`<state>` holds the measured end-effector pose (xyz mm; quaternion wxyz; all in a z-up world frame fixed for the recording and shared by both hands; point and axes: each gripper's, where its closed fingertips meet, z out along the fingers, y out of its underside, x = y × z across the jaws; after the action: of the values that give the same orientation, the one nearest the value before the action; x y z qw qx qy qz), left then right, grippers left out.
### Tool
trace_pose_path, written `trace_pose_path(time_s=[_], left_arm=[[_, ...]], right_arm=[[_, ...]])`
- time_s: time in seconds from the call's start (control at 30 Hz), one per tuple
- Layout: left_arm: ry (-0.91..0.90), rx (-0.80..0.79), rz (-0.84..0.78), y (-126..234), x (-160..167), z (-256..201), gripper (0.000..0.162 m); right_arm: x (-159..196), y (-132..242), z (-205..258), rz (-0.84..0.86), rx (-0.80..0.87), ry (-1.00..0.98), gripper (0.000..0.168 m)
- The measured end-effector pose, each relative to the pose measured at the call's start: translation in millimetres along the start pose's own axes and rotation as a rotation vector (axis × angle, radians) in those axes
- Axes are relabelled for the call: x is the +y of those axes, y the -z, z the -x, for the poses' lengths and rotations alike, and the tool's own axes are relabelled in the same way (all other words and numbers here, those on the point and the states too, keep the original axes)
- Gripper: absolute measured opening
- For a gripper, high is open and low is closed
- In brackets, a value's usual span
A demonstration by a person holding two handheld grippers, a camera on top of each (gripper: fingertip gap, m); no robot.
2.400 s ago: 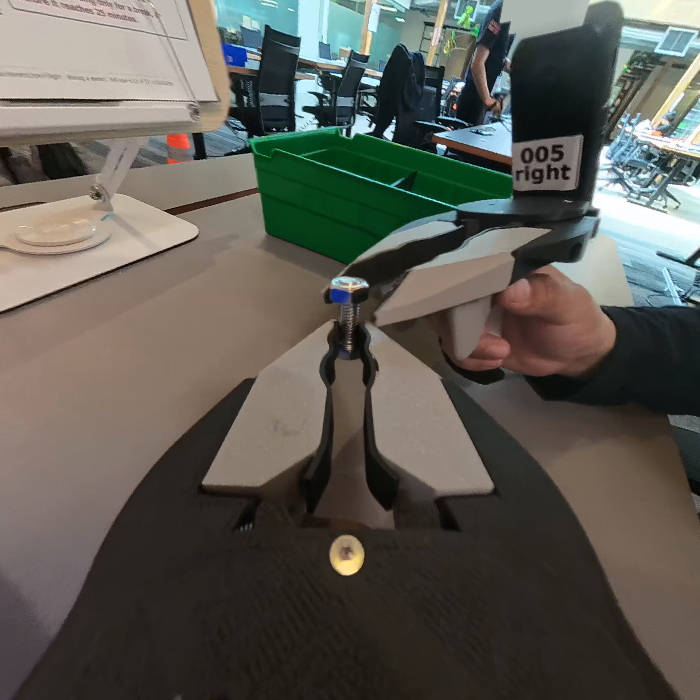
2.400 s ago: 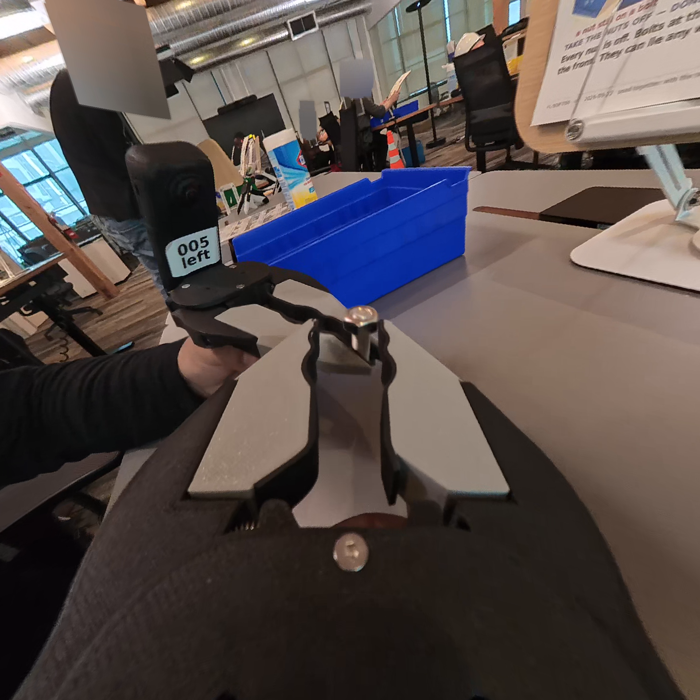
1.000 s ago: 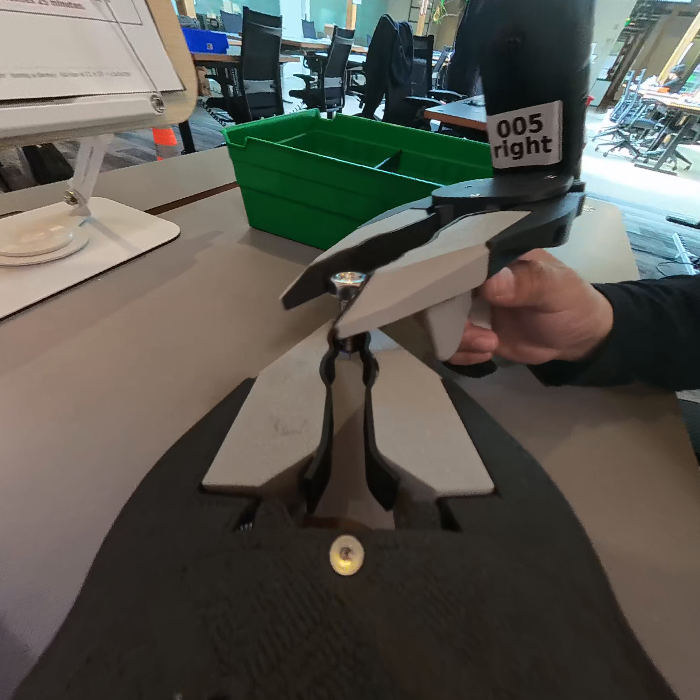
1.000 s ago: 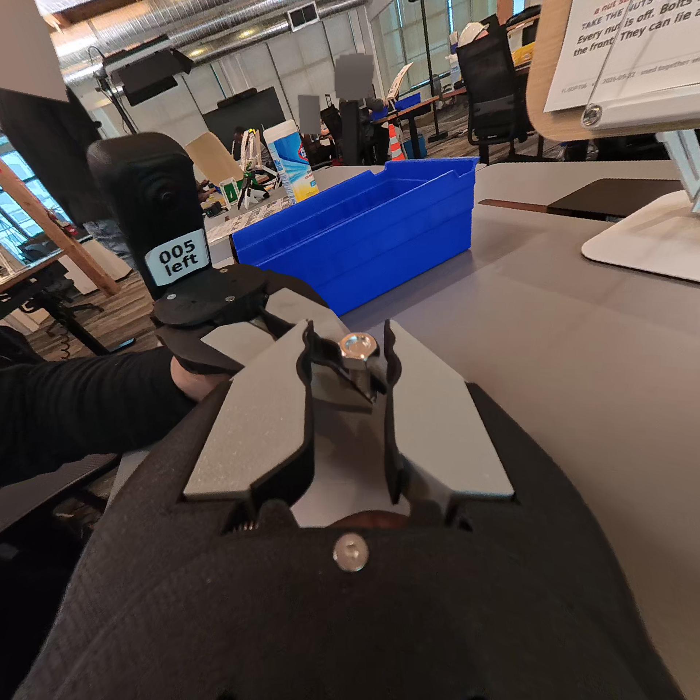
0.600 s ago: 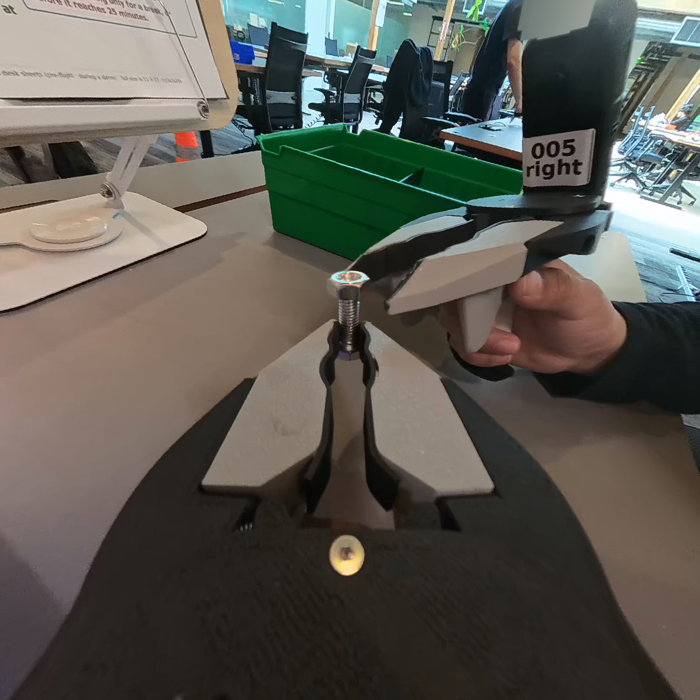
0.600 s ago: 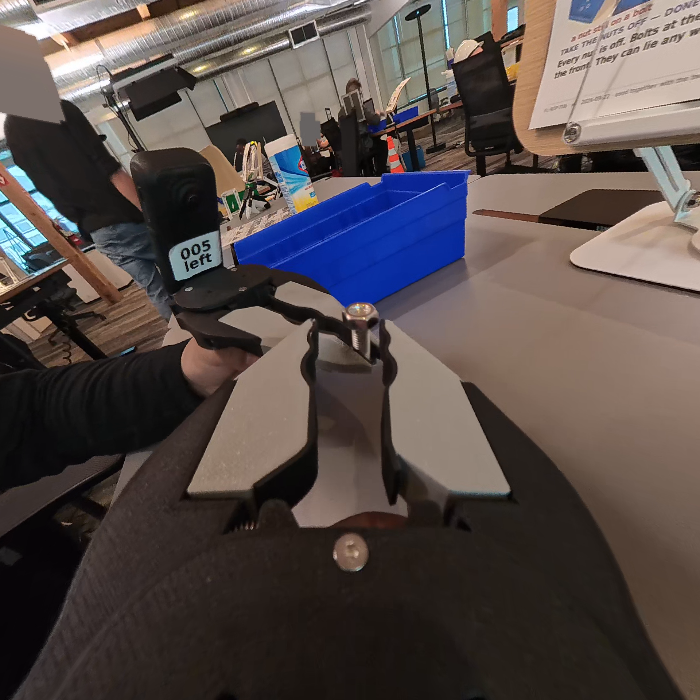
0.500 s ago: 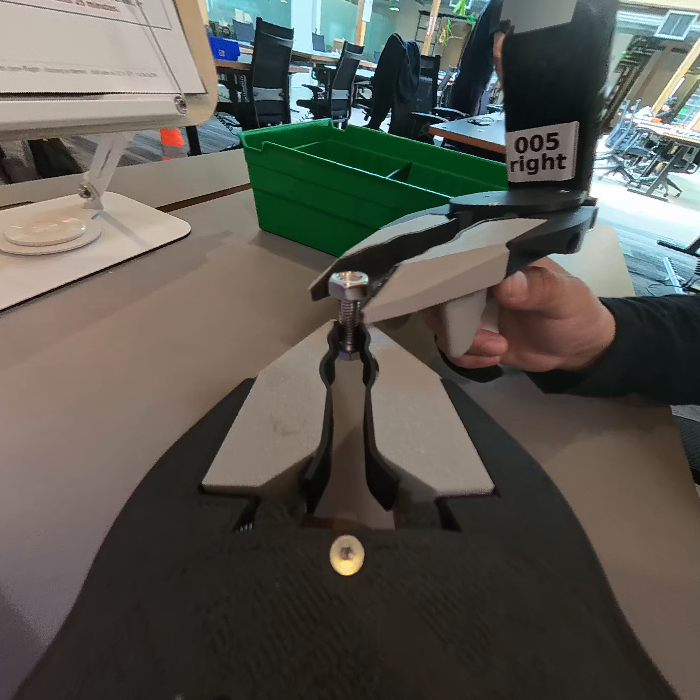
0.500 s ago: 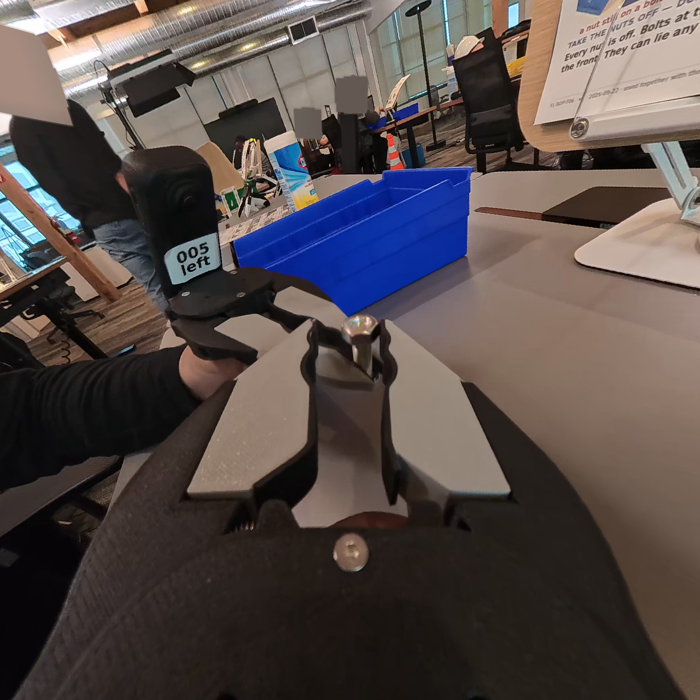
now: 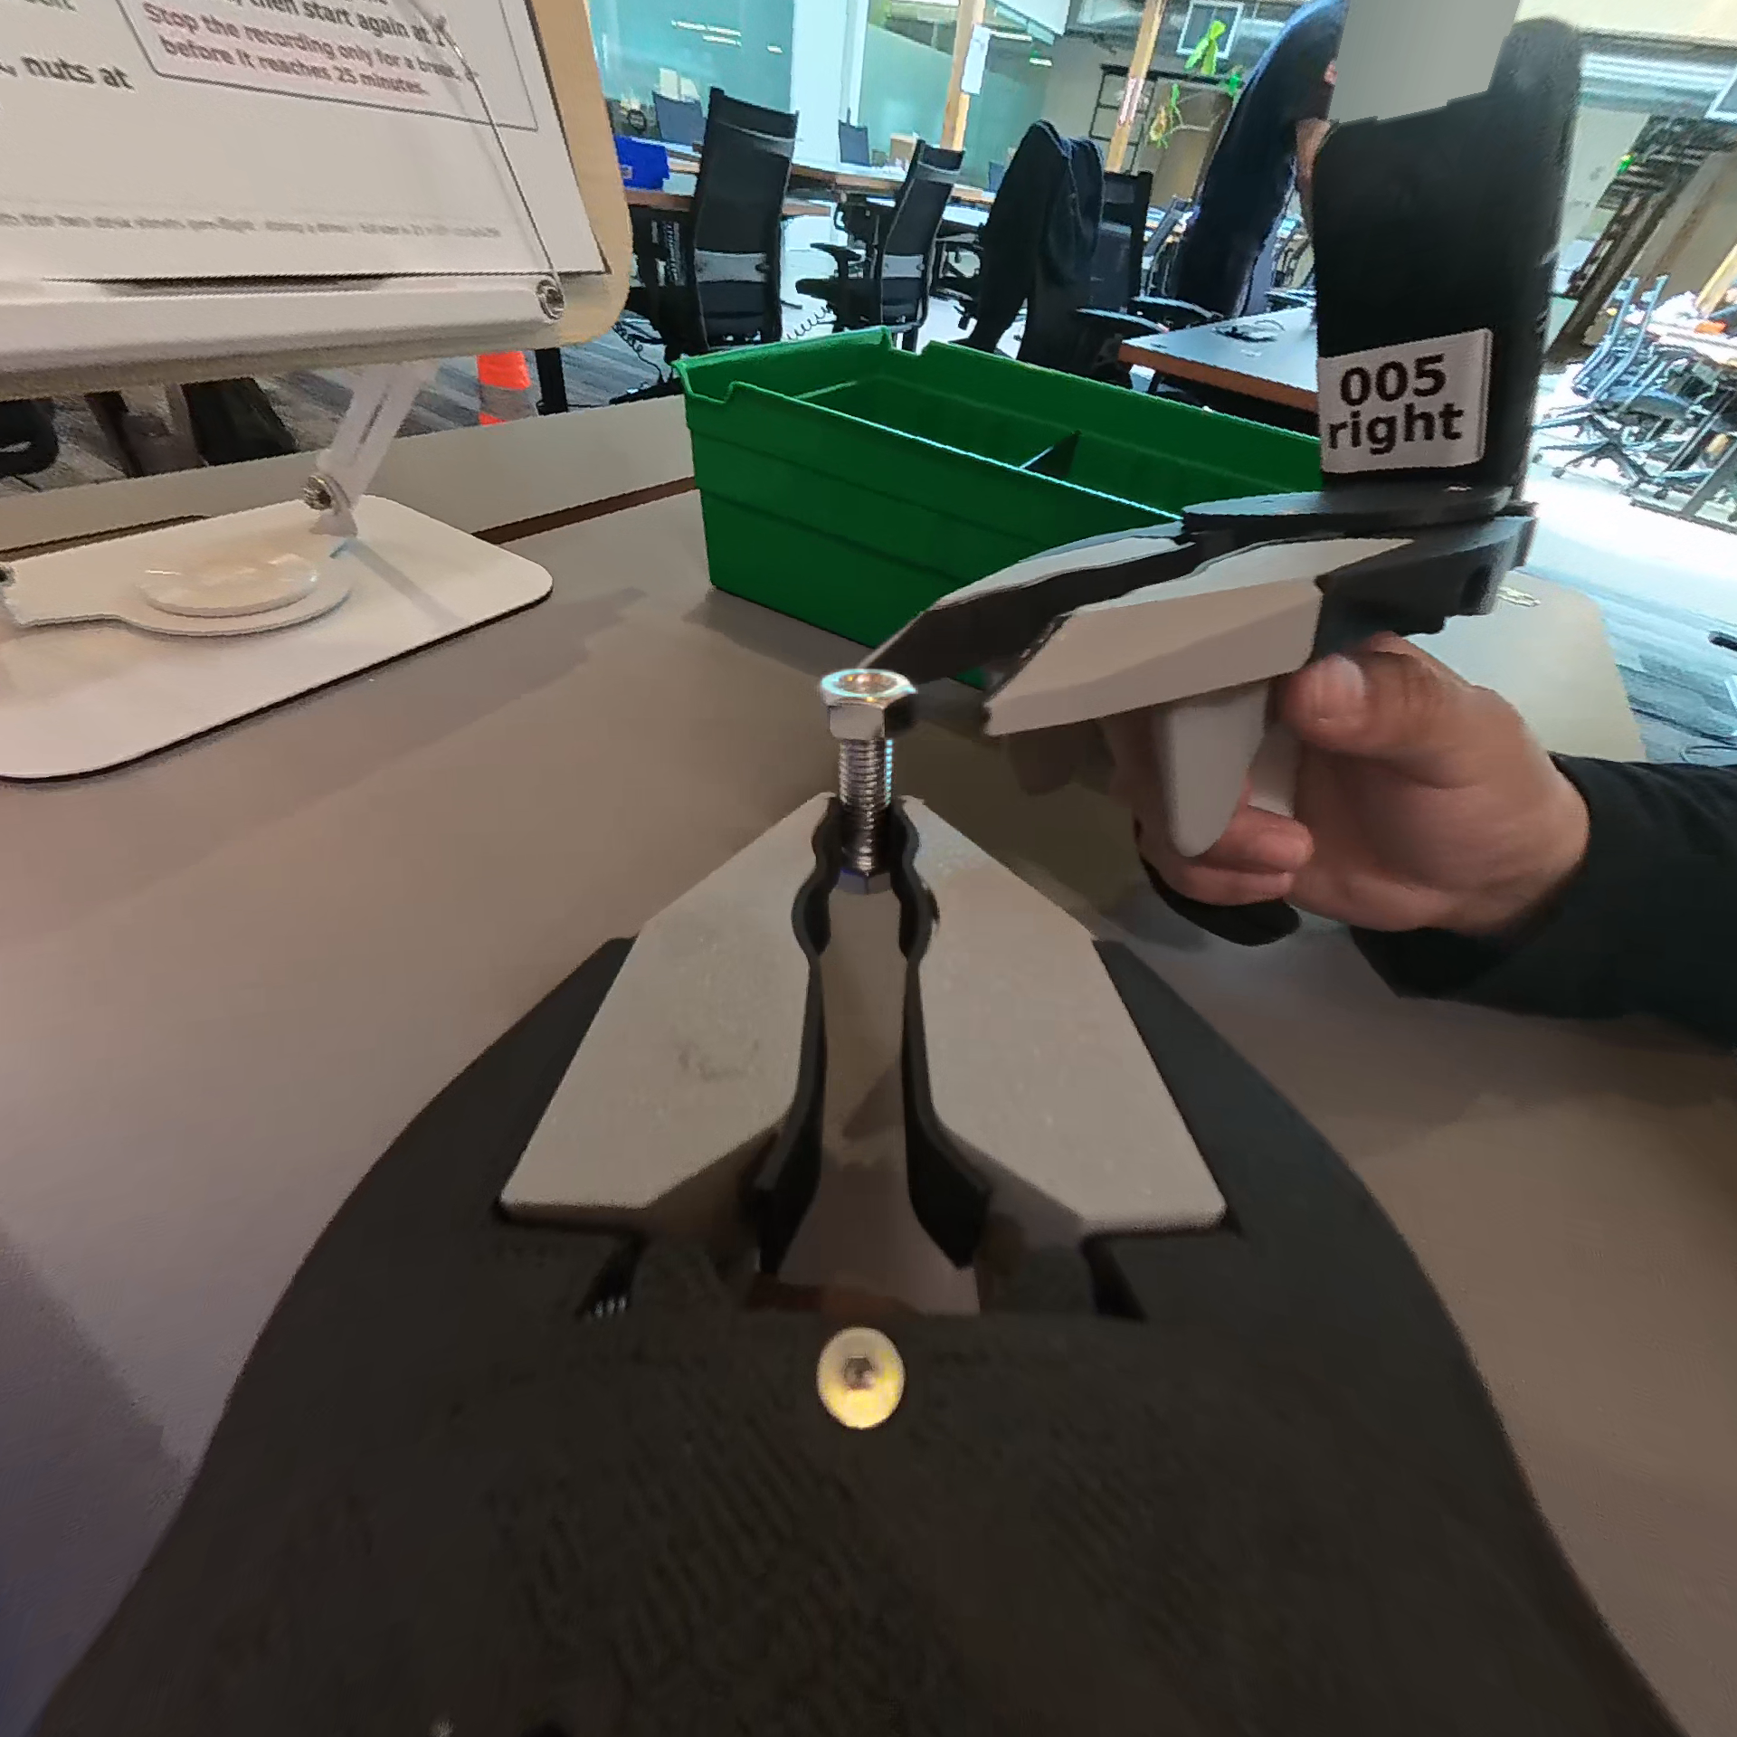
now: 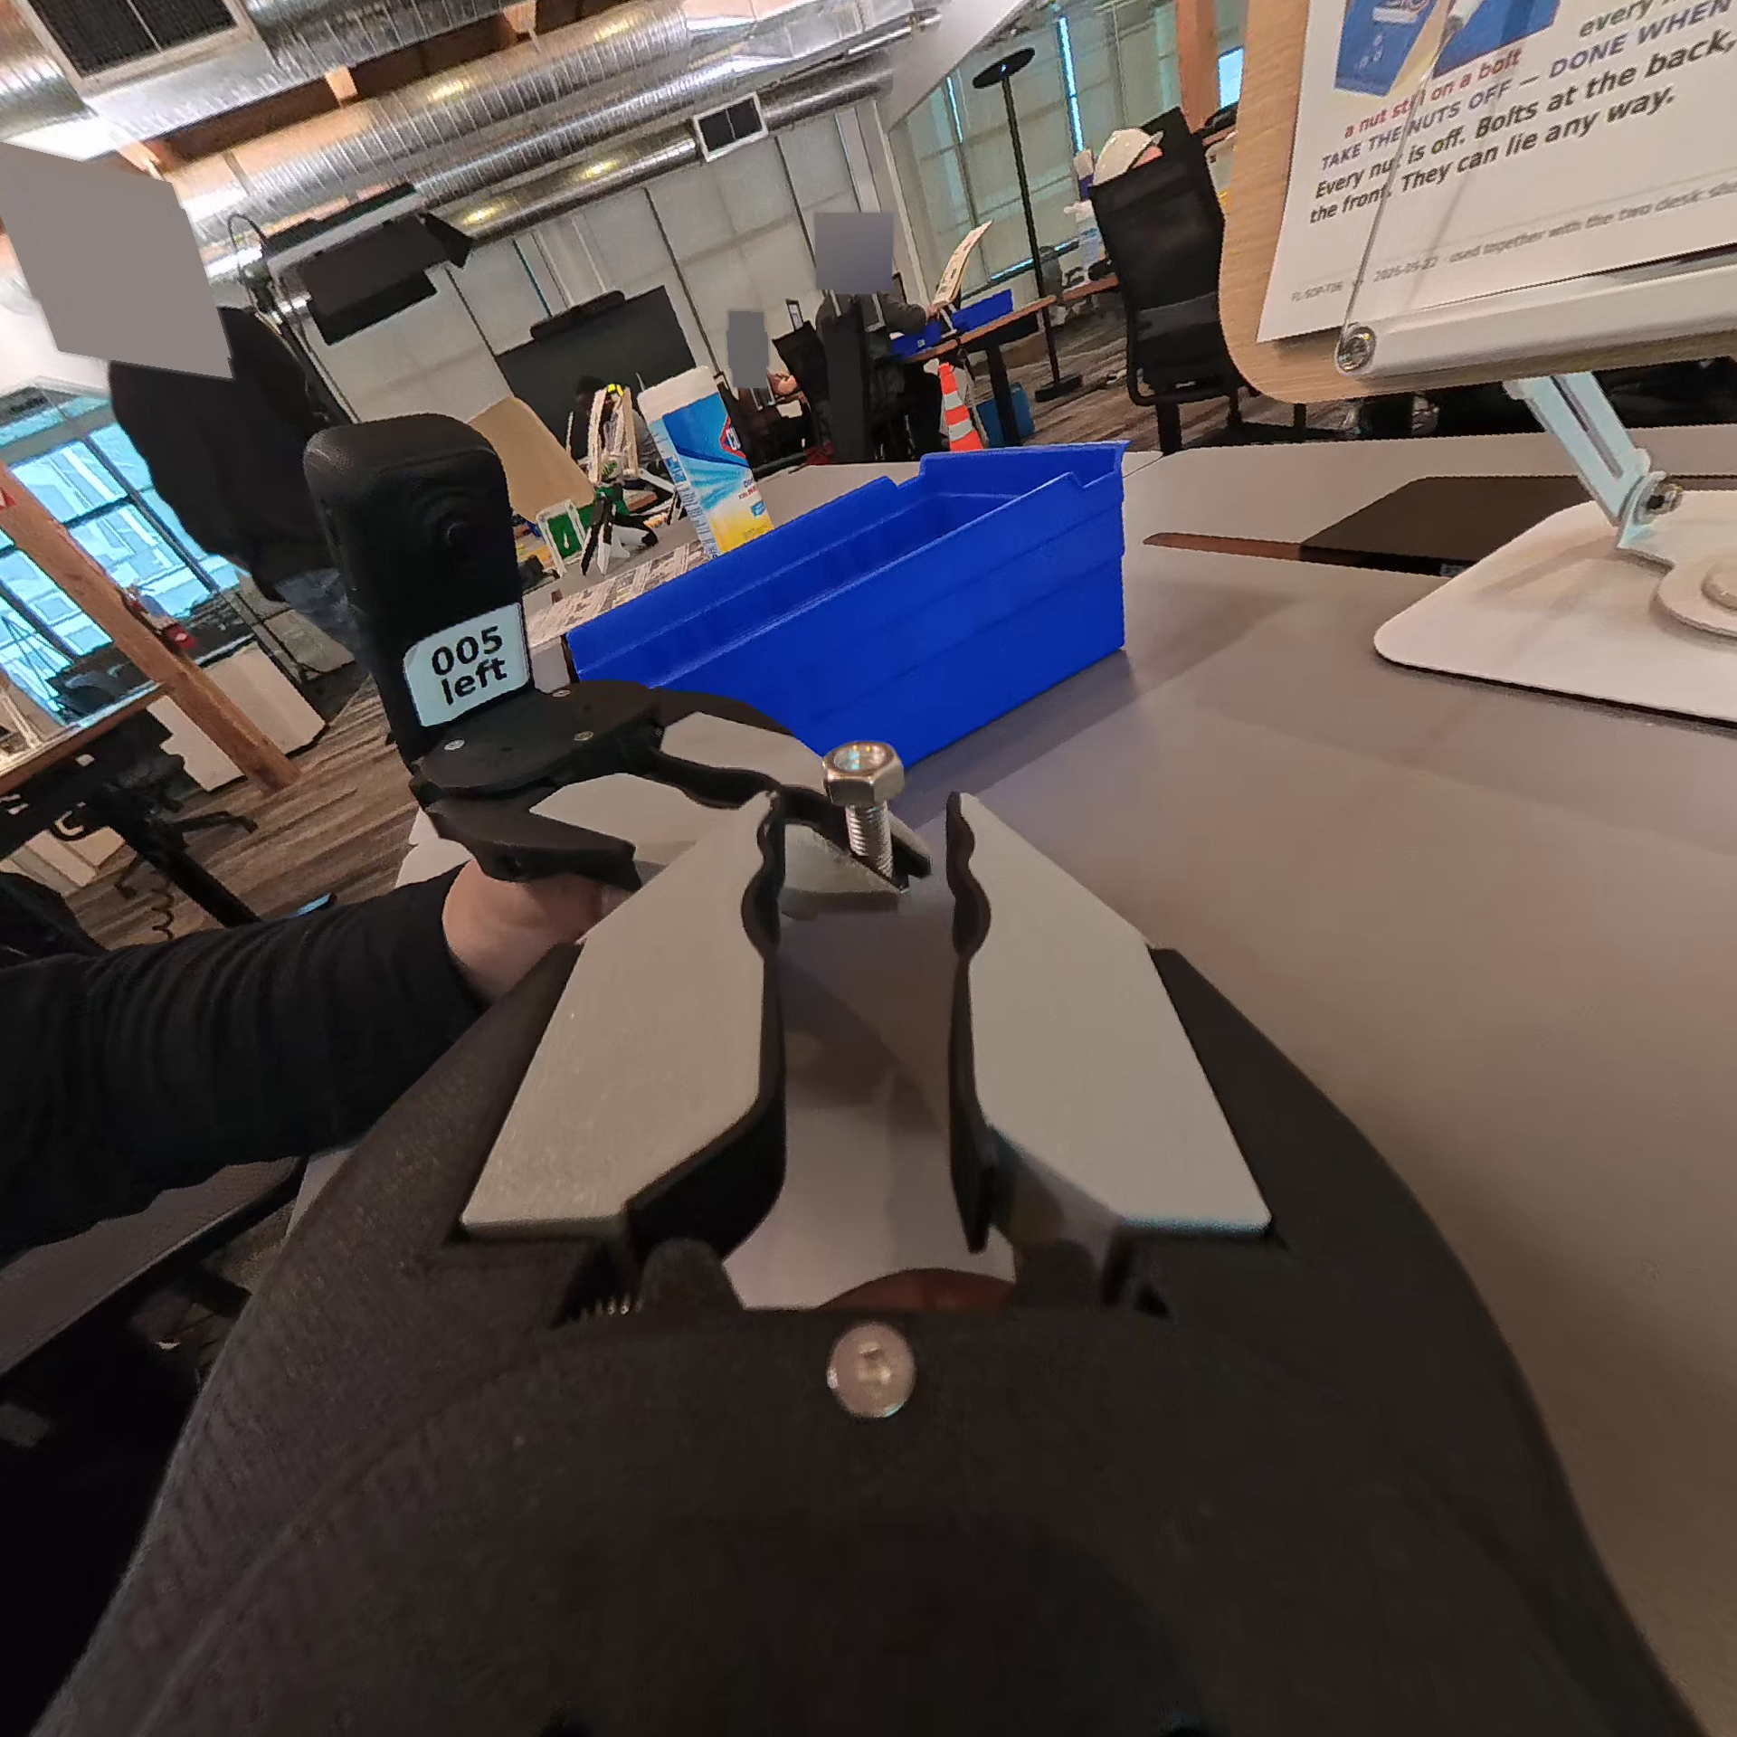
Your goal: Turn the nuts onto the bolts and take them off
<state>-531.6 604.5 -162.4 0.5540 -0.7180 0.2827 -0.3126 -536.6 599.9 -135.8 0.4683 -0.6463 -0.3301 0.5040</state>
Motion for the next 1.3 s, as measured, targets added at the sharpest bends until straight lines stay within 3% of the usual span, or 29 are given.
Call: trace_pose_path(time_s=[0.47, 0.77, 1.07, 1.2, 1.3], left_arm=[[-0.048, 0.053, 0.028, -9, 6, -22, 0.006], [0.004, 0.0, 0.007, -1, 2, -1, 0.006], [-0.008, 0.044, 0.015, -5, 3, -16, 0.006], [-0.014, 0.069, 0.019, -6, 3, -21, 0.006], [-0.037, 0.072, 0.03, -8, 5, -25, 0.006]], right_arm=[[8, -11, 11, 0.028, -0.021, 0.03, 0.031], [1, -2, 4, 0.004, 0.006, 0.04, 0.03], [6, -9, 10, 0.023, -0.004, 0.062, 0.03], [7, -8, 7, 0.024, 0.019, 0.072, 0.018], [8, -10, 8, 0.03, 0.013, 0.072, 0.018]])
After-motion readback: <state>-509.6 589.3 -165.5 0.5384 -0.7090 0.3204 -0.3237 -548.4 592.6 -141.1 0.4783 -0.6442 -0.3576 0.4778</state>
